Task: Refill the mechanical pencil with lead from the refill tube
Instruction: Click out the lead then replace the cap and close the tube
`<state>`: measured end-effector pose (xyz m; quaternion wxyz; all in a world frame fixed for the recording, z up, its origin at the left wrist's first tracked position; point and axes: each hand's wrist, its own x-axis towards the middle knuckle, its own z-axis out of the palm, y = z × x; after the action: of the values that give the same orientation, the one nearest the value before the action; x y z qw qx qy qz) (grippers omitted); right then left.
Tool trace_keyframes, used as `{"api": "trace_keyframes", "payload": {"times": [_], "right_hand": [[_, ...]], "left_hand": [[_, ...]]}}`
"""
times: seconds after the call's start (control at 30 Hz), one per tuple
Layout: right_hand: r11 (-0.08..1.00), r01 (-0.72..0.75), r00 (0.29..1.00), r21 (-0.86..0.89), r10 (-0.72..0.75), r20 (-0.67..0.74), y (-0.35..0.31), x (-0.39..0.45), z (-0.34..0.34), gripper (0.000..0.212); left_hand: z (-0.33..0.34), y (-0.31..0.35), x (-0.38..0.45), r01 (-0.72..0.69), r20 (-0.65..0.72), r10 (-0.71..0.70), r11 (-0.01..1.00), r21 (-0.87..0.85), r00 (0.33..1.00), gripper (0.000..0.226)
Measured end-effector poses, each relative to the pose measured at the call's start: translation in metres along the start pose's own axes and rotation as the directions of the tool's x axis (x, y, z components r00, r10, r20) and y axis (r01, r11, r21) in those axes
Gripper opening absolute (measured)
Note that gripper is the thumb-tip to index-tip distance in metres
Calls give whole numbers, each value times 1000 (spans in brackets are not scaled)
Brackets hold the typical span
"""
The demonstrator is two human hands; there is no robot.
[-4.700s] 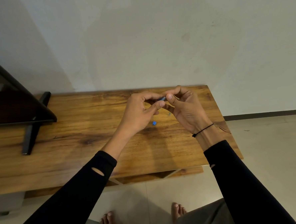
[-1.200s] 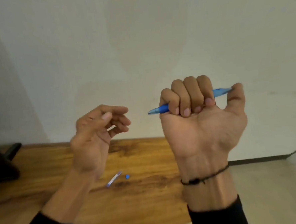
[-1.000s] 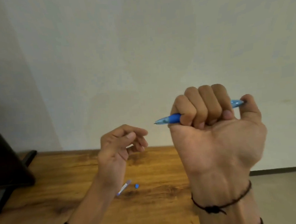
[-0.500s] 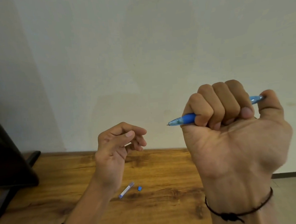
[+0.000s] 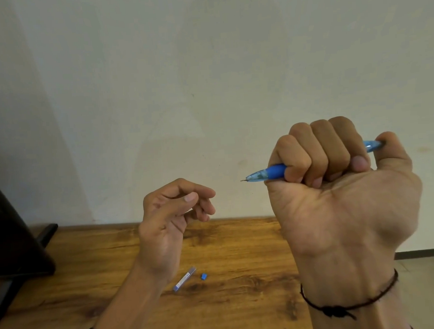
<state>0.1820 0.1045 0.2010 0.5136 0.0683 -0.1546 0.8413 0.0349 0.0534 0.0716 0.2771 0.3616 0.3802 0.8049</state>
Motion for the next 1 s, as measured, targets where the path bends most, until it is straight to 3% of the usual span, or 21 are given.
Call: {"api": "trace_keyframes", "payload": {"times": [0.3, 0.43, 0.5, 0.6, 0.67, 0.73, 0.8, 0.9, 1.0], "right_hand": [[999, 24, 1000, -44, -24, -5, -2, 1, -2, 52], [996, -36, 999, -83, 35, -17, -4, 4, -6, 59], [987, -67, 996, -146, 59, -61, -4, 11, -13, 56], [960, -110, 987, -257, 75, -142, 1, 27, -35, 36], [904, -133, 980, -407, 59, -189, 5, 39, -57, 31], [750, -181, 971, -636, 33, -237, 11, 49, -87, 29], [471, -278, 950, -838, 5, -312, 20, 55, -122, 28], [-93, -342, 938, -935, -82, -336, 31, 55, -186, 26], [-439, -341, 934, -831, -61, -351, 34, 48, -238, 25]], "left_hand": [[-5, -5, -1, 5, 14, -6, 1000, 3, 1000, 30], [-9, -8, 0, 15, 30, -15, 1000, 18, 999, 31], [-12, -11, 0, 37, 22, -38, 999, 36, 999, 31], [-19, -13, 0, 65, 12, -66, 994, 90, 998, 24], [-24, -16, 3, 88, 9, -90, 983, 164, 996, 13], [-32, -21, 6, 154, -22, -154, 949, 276, 988, 12], [-41, -33, 10, 269, -74, -266, 847, 459, 961, 16], [-61, -60, 6, 329, -132, -387, 503, 799, 913, 22], [-80, -87, -5, 256, -175, -439, 134, 957, 882, 17]]}}
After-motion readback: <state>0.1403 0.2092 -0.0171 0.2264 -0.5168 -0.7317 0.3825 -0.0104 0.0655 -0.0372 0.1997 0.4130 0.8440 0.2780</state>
